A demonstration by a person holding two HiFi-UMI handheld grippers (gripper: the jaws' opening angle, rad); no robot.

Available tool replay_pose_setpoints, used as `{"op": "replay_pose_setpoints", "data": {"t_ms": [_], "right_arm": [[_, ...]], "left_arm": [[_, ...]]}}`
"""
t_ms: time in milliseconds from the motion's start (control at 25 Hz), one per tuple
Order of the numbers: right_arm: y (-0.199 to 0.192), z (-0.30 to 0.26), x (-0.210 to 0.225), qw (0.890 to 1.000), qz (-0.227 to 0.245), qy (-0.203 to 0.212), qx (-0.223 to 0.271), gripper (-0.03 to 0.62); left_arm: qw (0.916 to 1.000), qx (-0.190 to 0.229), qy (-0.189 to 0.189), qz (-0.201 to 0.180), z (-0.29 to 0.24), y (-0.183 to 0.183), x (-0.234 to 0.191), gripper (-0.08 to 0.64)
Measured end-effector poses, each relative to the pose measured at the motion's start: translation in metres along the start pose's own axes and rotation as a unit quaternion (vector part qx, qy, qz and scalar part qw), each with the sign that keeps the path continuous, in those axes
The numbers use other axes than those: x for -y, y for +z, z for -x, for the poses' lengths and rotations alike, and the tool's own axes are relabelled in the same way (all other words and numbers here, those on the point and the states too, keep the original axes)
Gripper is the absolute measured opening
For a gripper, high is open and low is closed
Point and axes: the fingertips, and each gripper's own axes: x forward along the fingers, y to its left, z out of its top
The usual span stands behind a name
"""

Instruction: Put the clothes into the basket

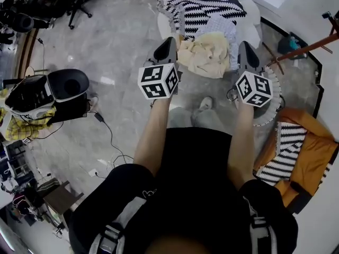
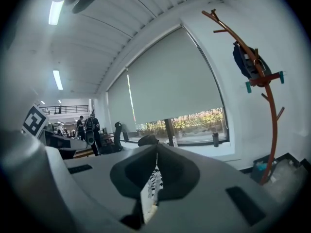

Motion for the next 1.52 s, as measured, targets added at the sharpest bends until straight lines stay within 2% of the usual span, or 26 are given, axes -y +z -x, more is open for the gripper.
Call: {"op": "replay_pose_setpoints", "data": {"t_ms": [160, 320, 680, 880, 1120, 1520], "right_arm": [[-0.03, -0.025, -0.001, 0.999, -0.004, 0.016, -0.035, 0.011], [-0.071, -0.029, 0.003, 0.997, -0.007, 0.004, -0.082, 0.011], [-0.179, -0.064, 0.007, 0.985, -0.013, -0.001, -0.17, 0.011], [-0.248, -0.086, 0.02, 0.979, -0.023, -0.003, -0.202, 0.011], [-0.339, -0.099, 0.05, 0.971, -0.041, -0.03, -0.234, 0.011], [-0.446, -0.119, 0.079, 0.961, -0.048, -0.056, -0.266, 0.012]], "left_arm": [[0.9995, -0.024, 0.018, 0.007, -0.023, -0.02, -0.023, 0.009], [0.9976, -0.064, 0.016, 0.022, -0.044, -0.058, -0.04, 0.009], [0.9877, -0.148, -0.037, 0.032, -0.129, -0.166, -0.038, 0.009], [0.9804, -0.185, -0.064, 0.023, -0.176, -0.236, -0.039, 0.009], [0.9717, -0.226, -0.064, 0.023, -0.212, -0.326, -0.061, 0.009], [0.9646, -0.255, -0.065, 0.021, -0.246, -0.426, -0.094, 0.009]]}}
